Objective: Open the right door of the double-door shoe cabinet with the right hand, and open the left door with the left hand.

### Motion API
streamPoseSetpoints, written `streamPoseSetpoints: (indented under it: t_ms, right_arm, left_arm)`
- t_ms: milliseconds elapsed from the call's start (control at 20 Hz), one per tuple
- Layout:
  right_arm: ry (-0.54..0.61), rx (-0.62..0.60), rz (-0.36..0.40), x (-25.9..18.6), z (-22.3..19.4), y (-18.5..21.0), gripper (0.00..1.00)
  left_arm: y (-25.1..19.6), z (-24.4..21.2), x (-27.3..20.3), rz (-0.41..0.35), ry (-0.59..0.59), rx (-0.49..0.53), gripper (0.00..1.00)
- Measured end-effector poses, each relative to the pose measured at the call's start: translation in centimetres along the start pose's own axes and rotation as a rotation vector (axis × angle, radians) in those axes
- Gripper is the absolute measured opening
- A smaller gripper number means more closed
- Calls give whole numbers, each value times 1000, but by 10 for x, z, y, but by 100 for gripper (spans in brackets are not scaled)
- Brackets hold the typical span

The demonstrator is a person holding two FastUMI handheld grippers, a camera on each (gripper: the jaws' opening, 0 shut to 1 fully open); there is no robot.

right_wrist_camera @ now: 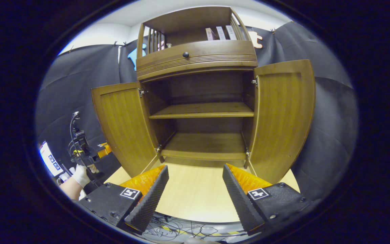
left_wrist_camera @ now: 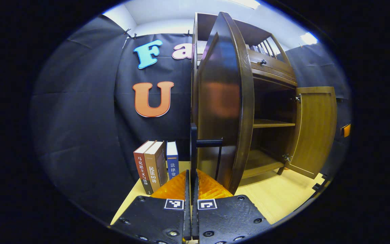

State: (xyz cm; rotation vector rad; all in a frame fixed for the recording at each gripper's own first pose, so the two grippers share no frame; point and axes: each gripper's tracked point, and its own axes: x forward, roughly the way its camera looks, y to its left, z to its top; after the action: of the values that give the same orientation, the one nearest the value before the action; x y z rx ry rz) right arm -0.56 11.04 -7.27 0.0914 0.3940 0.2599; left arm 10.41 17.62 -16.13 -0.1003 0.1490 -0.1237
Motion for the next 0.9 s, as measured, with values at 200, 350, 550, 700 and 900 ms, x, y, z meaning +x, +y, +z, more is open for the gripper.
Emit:
streamPoseSetpoints:
  t_ms: [200,350,550,700,900]
  right_arm:
    - [3,-9,9,3,0,3,100]
    - [2,-18,15,5,1,4,100]
    - [-5,-40,9,6,4,0,100]
    - [-26,-56,-8,4,13,-7,100]
    - [-57,-67,-21,3,23,-14,100]
  left_arm:
    - [21,-1,3,-65,2,-13,1]
    - [28,-1,5,-141,11,-18,1]
    - [30,-2,4,-227,46,-67,1]
    - [40,-2,1,-203,75,-17,25]
    - [57,4,-13,-128,74,-4,80]
